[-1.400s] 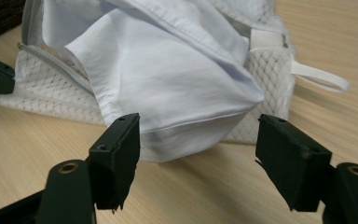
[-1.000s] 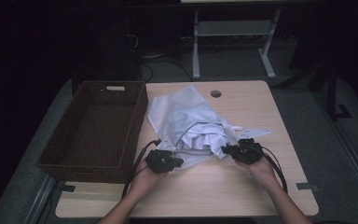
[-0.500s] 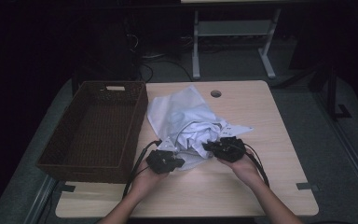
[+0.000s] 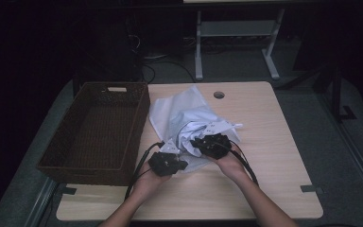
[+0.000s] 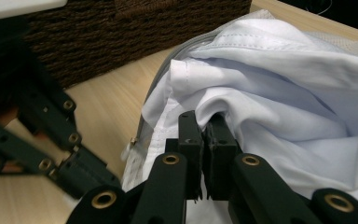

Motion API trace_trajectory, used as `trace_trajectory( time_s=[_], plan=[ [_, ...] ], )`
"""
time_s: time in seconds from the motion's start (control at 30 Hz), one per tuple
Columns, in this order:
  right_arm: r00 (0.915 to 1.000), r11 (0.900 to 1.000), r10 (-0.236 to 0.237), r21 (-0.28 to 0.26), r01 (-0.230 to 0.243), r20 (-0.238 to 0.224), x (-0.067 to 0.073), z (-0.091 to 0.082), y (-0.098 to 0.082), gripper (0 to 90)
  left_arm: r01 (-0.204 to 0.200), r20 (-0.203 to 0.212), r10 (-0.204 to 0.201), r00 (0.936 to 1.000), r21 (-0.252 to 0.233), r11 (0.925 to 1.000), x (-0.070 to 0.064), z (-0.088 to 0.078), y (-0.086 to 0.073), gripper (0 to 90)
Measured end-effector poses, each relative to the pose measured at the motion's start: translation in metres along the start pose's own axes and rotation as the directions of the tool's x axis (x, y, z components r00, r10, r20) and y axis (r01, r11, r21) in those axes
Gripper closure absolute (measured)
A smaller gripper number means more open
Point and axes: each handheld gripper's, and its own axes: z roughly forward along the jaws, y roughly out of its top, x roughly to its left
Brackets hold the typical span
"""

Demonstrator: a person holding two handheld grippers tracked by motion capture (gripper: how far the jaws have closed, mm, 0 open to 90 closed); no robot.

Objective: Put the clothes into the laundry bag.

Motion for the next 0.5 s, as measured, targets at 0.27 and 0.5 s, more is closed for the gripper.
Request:
trace_trajectory(
  time_s=[0.27,0.5],
  plan=[
    [0.9997,1.0,-0.004,0.017,0.004,0.025,0.0,0.019,0.013,86.4,0.001,0.006,-0.001,1.0,-0.001,1.0,0.0,-0.001,0.0,89.2],
    [0.9981,0.999,0.014,0.049,-0.017,0.06,-0.005,0.036,0.022,86.4,-0.006,0.004,0.006,1.0,0.008,0.9999,0.001,-0.001,-0.001,89.3]
  ],
)
